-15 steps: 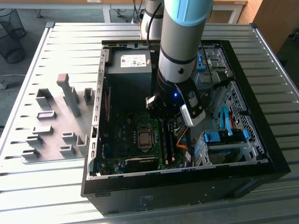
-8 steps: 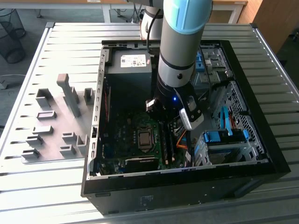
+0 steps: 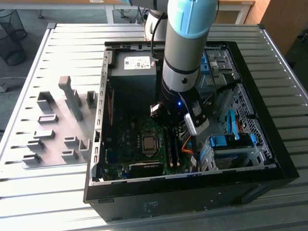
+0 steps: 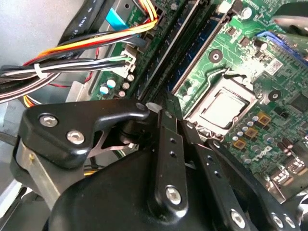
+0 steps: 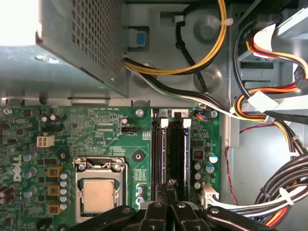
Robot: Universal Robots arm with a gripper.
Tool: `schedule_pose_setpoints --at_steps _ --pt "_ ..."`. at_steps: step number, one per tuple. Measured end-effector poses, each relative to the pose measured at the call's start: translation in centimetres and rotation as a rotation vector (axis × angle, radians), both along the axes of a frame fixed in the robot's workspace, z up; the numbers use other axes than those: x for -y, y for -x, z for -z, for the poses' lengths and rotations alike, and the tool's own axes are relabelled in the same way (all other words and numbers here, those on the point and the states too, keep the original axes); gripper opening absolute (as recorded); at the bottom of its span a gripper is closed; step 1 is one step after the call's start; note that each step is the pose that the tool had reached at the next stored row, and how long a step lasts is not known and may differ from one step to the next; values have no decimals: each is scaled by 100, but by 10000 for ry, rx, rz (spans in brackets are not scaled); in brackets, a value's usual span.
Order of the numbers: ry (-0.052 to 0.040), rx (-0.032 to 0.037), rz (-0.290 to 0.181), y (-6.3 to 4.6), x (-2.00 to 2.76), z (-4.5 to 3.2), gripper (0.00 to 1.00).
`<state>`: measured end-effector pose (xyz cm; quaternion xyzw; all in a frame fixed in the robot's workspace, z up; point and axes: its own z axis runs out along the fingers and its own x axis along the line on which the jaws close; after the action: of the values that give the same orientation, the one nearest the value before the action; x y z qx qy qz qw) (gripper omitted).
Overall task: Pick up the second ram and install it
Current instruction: 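Press down the second ram until it locks into place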
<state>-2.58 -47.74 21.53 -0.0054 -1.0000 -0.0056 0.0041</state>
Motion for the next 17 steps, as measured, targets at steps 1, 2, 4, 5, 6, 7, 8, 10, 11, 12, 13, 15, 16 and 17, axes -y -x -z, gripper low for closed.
schedule_pose_setpoints --at_steps 1,2,4,5,6,7,8,10,11,12,13,15,16,17 --pt "-38 13 0 0 0 -13 10" --pt "-62 20 0 -1 -3 -39 10" --pt "-30 9 0 1 3 -128 10" --pt "-31 10 -1 1 2 -162 10" --pt "-31 10 0 1 2 -192 10" --pt "-31 10 0 1 3 -206 10" --pt "-31 10 0 1 2 -207 10" --pt "-33 10 0 1 2 -206 10" --pt "-33 10 -1 1 2 -207 10" --pt "-31 9 0 1 3 -207 10" --pt "-32 10 -1 1 3 -207 10" --pt "-33 9 0 1 3 -207 10" --pt "-34 9 0 1 3 -207 10" --pt "-35 9 0 1 3 -207 10"
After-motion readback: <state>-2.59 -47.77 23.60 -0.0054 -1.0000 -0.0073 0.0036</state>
